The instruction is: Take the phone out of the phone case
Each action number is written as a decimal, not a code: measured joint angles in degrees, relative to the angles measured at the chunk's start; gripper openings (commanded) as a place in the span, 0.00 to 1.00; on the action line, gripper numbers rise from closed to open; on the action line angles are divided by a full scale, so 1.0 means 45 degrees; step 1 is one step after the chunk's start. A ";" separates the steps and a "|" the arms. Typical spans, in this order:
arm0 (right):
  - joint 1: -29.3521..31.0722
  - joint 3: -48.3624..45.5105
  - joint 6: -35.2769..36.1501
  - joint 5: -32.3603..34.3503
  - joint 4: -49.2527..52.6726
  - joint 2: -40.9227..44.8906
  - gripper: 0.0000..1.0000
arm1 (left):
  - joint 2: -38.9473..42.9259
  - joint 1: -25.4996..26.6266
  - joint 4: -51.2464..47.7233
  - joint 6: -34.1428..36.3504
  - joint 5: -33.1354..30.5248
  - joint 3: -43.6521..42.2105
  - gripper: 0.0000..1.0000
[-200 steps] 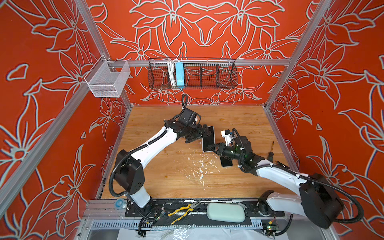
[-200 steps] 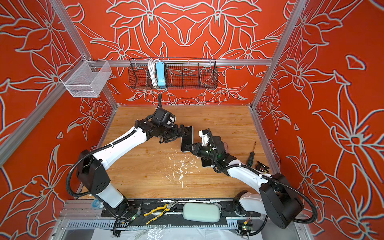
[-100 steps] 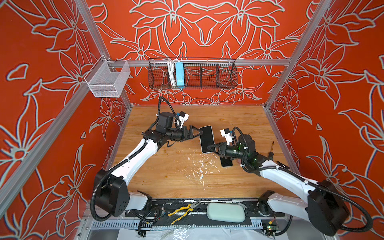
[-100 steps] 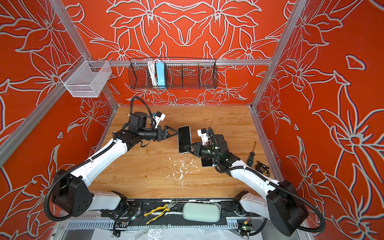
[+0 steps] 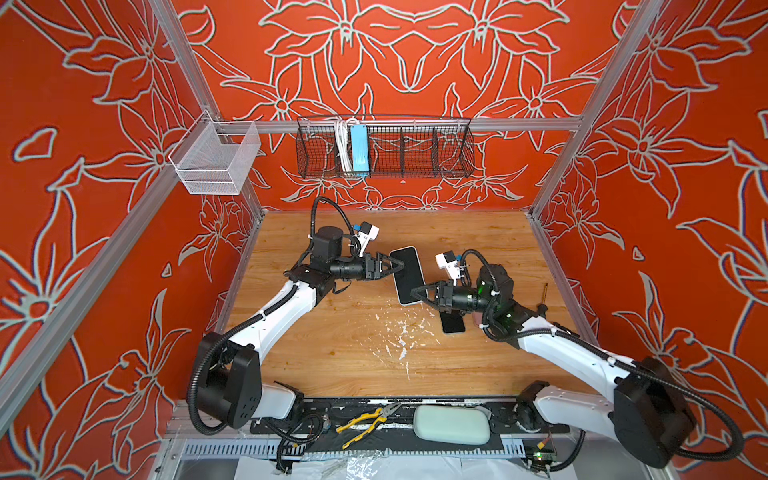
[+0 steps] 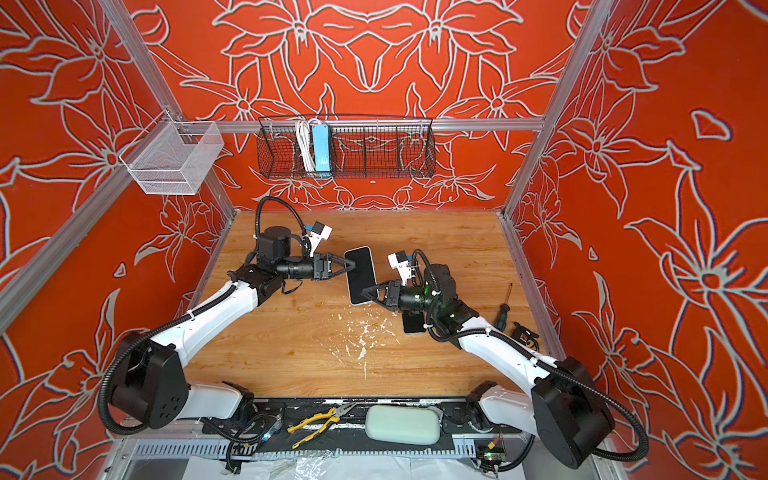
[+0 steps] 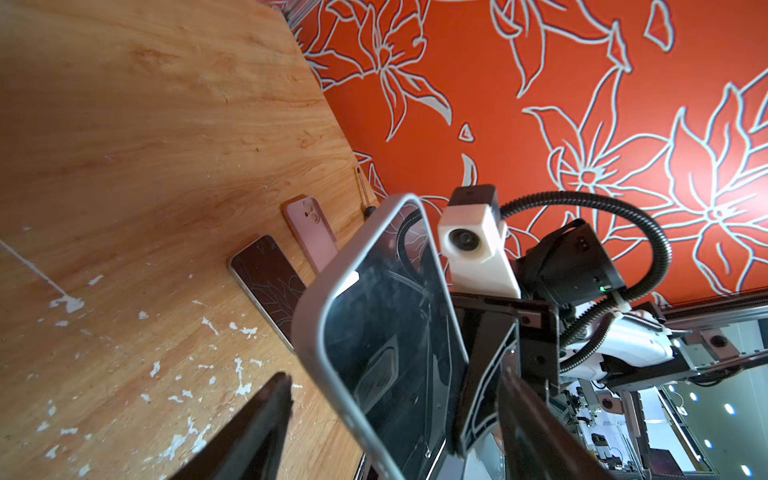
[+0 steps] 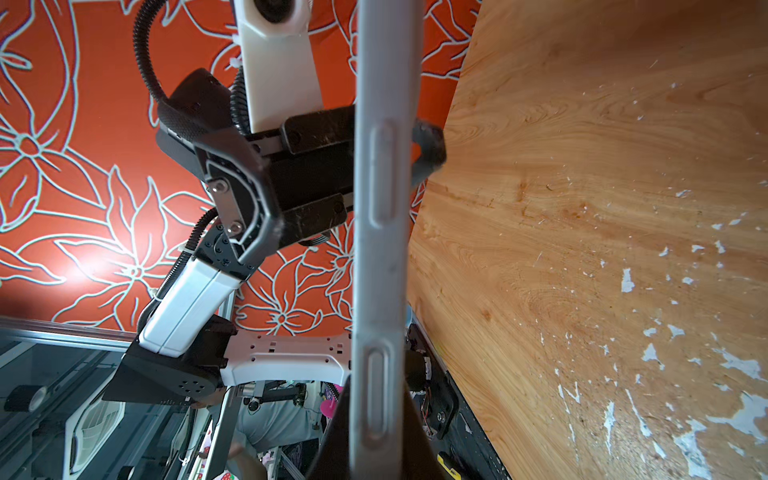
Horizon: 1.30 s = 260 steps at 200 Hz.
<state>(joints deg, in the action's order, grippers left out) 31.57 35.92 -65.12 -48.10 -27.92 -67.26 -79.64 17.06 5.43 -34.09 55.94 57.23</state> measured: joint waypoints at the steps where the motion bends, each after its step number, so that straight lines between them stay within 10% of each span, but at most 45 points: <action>1: 0.0000 0.0000 -0.0010 0.0000 -0.0005 0.0000 0.01 | 0.0000 -0.0015 0.0039 -0.0010 0.0029 0.0000 0.73; 111: 0.0000 0.0000 -0.0287 -0.0165 -0.0427 0.0000 0.01 | -0.1127 -0.0136 0.5401 -0.3497 0.1219 -0.1253 0.57; 260: 0.0005 -0.0005 -0.0355 -0.0189 -0.0787 0.0000 0.01 | -0.1132 -0.0136 0.6489 -0.4731 0.1010 -0.1268 0.31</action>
<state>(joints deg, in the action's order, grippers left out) 31.59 35.90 -66.72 -48.95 -31.46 -67.26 -84.73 16.45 34.63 -55.37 60.49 51.53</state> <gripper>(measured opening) 0.126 0.323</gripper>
